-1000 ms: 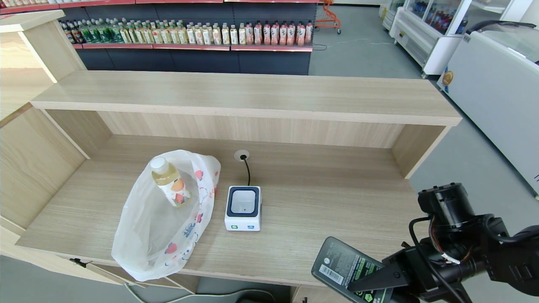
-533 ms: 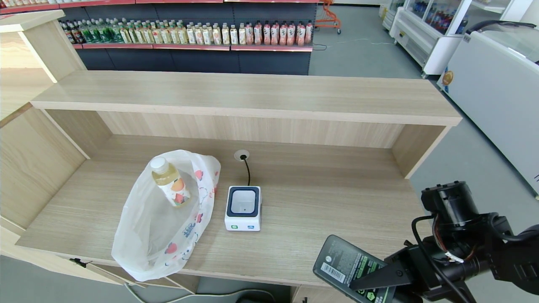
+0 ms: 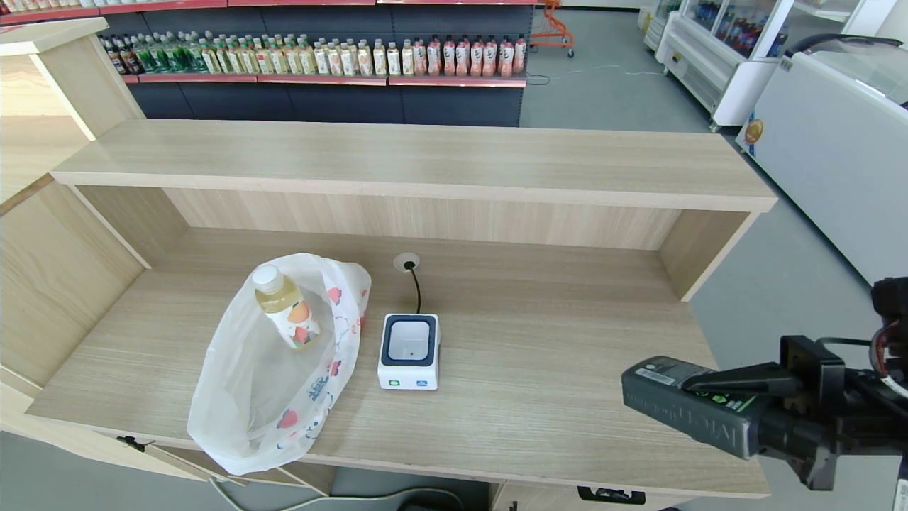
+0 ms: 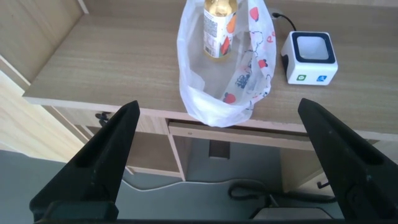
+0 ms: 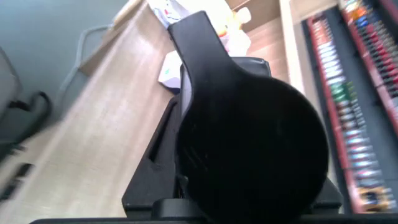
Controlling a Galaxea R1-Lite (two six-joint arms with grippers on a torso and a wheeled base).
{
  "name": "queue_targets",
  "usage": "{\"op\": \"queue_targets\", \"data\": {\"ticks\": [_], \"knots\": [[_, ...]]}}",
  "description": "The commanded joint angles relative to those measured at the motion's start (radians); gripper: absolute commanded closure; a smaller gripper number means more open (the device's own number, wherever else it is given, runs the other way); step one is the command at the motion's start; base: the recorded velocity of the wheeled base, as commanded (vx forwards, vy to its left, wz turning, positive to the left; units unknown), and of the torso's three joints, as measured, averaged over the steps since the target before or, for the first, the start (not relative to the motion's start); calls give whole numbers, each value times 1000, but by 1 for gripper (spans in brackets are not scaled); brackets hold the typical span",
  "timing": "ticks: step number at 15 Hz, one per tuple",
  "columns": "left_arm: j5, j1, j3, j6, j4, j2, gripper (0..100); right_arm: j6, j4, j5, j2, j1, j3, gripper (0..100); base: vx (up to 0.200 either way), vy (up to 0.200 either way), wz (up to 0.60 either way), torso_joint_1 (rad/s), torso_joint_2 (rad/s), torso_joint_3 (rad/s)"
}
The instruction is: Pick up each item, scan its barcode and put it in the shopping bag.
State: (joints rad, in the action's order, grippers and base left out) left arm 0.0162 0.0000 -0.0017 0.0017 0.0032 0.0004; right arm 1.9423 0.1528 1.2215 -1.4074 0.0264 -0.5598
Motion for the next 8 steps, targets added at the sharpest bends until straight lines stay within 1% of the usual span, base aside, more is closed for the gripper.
{"op": "queue_targets", "data": {"ticks": [1,2,3,4,5,6,7,8], "knots": [[1,0,0,0,0,0,0,-244,-99,-8,100,-45,-42,100,0,0,0,0,0,0],[1,0,0,0,0,0,0,-434,-99,-10,120,-65,-66,100,0,0,0,0,0,0],[1,0,0,0,0,0,0,-706,-96,-53,153,-114,-103,100,0,0,0,0,0,0],[1,0,0,0,0,0,0,-947,-96,-105,174,-148,-118,100,0,0,0,0,0,0],[1,0,0,0,0,0,0,-1247,-96,-140,203,-175,-120,100,0,0,0,0,0,0],[1,0,0,0,0,0,0,-1422,-94,-160,216,-192,-120,100,0,0,0,0,0,0],[1,0,0,0,0,0,0,-1769,-90,-232,246,-197,-104,100,0,0,0,0,0,0],[1,0,0,0,0,0,0,-1932,-88,-258,260,-198,-88,100,0,0,0,0,0,0]]}}
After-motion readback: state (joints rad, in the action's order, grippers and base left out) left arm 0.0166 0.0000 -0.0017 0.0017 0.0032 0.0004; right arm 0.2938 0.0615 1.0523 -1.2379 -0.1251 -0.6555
